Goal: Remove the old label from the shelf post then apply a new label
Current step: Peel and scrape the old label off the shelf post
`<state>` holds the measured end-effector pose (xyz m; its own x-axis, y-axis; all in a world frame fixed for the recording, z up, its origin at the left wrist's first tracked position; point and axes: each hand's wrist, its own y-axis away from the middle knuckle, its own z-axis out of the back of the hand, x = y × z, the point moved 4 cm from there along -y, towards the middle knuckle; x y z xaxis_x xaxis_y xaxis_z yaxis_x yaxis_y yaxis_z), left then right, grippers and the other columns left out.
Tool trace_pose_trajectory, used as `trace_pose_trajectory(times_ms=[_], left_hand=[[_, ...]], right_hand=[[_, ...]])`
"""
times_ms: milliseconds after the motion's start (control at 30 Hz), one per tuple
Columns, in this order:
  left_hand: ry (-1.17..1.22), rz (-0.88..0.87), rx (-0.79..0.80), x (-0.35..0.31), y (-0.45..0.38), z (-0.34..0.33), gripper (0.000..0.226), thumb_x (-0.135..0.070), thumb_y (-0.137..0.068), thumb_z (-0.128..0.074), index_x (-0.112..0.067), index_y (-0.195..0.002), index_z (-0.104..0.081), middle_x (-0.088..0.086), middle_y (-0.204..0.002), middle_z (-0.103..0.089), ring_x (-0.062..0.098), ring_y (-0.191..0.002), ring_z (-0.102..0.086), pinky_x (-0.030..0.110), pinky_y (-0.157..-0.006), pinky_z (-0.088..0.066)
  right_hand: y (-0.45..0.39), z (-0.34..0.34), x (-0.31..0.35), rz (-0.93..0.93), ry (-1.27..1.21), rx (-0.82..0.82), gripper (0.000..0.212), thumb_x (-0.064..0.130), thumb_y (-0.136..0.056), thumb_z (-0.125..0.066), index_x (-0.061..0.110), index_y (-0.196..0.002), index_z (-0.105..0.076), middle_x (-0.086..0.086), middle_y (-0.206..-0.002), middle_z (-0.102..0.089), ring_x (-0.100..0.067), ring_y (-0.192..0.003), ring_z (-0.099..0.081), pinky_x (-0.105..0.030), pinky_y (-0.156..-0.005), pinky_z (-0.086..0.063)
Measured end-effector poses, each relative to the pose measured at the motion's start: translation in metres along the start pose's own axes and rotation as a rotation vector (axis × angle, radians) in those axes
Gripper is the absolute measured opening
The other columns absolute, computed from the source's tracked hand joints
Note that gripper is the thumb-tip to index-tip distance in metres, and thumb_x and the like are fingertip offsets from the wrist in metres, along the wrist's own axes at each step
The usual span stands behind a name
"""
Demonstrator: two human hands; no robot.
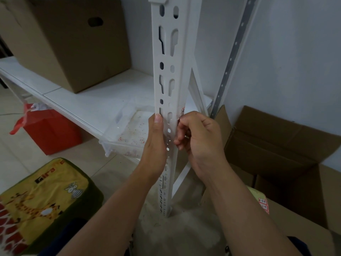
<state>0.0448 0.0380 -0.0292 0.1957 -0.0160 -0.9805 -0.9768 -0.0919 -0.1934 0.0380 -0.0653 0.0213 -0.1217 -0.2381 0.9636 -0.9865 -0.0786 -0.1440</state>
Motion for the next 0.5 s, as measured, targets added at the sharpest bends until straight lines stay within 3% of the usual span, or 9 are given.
trace_pose_trajectory(times_ms=[167,300,400,500], left_hand=[[0.000,-0.044,0.019,-0.001,-0.001,0.000,0.079,-0.071,-0.092,-0.016,-0.001,-0.096,-0.051,0.011,-0.080,-0.057,0.029,-0.085,-0.061,0.055,-0.092,-0.049],[0.002,-0.042,0.007,-0.002,-0.003,0.000,0.084,-0.073,-0.089,-0.016,0.003,-0.101,-0.049,0.014,-0.081,-0.057,0.031,-0.086,-0.061,0.052,-0.091,-0.051],[0.030,-0.046,0.019,-0.005,-0.001,-0.003,0.081,-0.068,-0.092,-0.016,0.006,-0.100,-0.047,0.005,-0.072,-0.053,0.027,-0.077,-0.058,0.040,-0.087,-0.054],[0.070,-0.056,0.025,-0.010,0.002,-0.004,0.072,-0.056,-0.096,-0.015,0.010,-0.102,-0.046,0.012,-0.069,-0.053,0.035,-0.075,-0.057,0.023,-0.077,-0.054]], right_hand=[[0.002,0.000,-0.001,0.038,-0.013,0.043,0.029,0.008,-0.093,-0.050,0.008,-0.065,-0.058,-0.008,-0.054,-0.050,-0.018,-0.051,-0.048,-0.029,-0.050,-0.044],[0.000,-0.001,0.003,0.049,0.033,0.007,0.030,0.004,-0.090,-0.050,0.008,-0.061,-0.056,-0.006,-0.050,-0.050,-0.017,-0.048,-0.049,-0.028,-0.048,-0.044],[0.000,-0.001,0.005,0.074,0.080,-0.026,0.029,0.002,-0.089,-0.050,0.006,-0.061,-0.057,-0.004,-0.048,-0.053,-0.017,-0.046,-0.051,-0.026,-0.045,-0.045],[0.002,0.000,0.001,0.084,0.080,-0.048,0.029,0.003,-0.091,-0.050,0.006,-0.063,-0.058,-0.004,-0.050,-0.054,-0.015,-0.047,-0.052,-0.024,-0.045,-0.047]])
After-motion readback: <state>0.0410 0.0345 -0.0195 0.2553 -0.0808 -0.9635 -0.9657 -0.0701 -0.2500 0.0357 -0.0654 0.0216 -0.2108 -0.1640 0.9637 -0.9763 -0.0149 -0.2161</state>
